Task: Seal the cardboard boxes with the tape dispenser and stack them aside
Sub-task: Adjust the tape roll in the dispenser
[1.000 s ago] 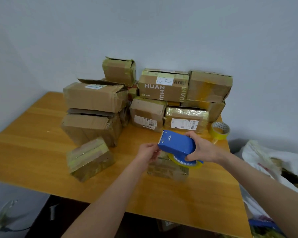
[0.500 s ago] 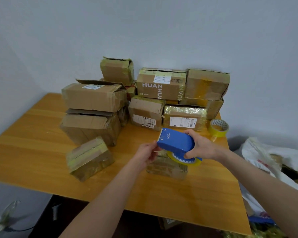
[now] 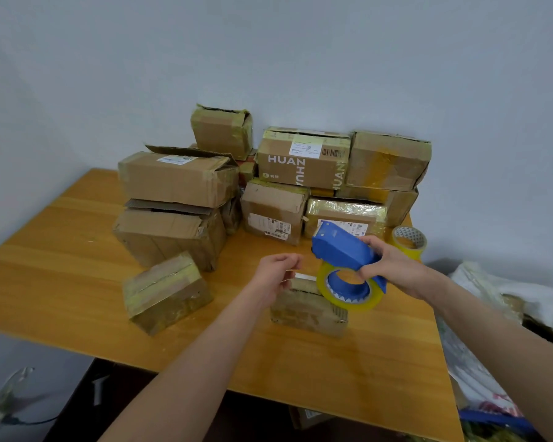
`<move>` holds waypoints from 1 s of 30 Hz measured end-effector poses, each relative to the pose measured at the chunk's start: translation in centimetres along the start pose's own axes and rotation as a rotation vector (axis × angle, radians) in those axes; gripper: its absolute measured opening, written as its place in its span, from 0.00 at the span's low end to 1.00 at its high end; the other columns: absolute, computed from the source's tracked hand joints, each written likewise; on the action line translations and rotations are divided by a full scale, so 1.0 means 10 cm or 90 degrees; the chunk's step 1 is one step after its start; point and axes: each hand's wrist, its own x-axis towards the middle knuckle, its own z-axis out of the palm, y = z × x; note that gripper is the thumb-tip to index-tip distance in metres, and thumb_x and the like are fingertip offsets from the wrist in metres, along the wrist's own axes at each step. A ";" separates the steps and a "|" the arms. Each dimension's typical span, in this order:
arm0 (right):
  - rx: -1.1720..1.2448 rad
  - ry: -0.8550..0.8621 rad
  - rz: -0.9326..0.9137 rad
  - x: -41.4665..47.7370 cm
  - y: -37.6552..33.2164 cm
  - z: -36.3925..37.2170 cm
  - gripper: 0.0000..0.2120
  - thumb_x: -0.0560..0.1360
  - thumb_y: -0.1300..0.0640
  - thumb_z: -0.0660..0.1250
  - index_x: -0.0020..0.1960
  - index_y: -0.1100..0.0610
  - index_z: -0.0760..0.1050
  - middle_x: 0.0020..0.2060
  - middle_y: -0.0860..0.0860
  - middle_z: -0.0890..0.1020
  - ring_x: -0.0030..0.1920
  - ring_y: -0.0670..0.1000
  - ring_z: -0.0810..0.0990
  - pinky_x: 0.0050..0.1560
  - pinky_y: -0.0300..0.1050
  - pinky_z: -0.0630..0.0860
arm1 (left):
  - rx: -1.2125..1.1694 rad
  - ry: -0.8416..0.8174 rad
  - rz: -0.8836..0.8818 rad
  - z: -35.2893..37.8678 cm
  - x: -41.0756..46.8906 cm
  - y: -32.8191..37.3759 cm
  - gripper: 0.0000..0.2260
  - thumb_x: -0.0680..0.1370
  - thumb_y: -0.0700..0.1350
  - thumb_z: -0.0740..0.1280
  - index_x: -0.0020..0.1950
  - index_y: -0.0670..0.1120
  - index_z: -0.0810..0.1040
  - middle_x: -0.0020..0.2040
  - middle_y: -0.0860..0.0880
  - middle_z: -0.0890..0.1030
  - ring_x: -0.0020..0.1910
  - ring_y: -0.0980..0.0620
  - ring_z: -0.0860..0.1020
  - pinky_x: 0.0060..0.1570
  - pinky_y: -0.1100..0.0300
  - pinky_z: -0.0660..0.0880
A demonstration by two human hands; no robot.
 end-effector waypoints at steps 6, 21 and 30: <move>0.173 -0.039 0.018 -0.02 0.00 -0.16 0.32 0.59 0.65 0.73 0.61 0.49 0.74 0.50 0.55 0.81 0.48 0.57 0.80 0.50 0.53 0.76 | 0.045 -0.094 0.043 0.08 -0.05 0.10 0.12 0.76 0.49 0.69 0.59 0.49 0.80 0.53 0.53 0.83 0.53 0.53 0.77 0.46 0.61 0.73; 0.288 -0.070 0.044 -0.11 0.00 -0.33 0.33 0.63 0.61 0.74 0.67 0.56 0.72 0.49 0.57 0.82 0.42 0.55 0.82 0.42 0.49 0.83 | 0.043 -0.175 0.115 0.23 -0.06 0.30 0.20 0.75 0.55 0.69 0.64 0.47 0.77 0.58 0.50 0.81 0.55 0.52 0.80 0.48 0.61 0.79; 0.243 -0.122 0.052 -0.15 -0.02 -0.39 0.34 0.61 0.59 0.76 0.67 0.54 0.73 0.54 0.59 0.81 0.48 0.58 0.80 0.50 0.53 0.80 | 0.103 -0.165 0.015 0.41 -0.17 0.59 0.15 0.74 0.55 0.72 0.50 0.44 0.80 0.37 0.53 0.82 0.34 0.57 0.76 0.30 0.66 0.72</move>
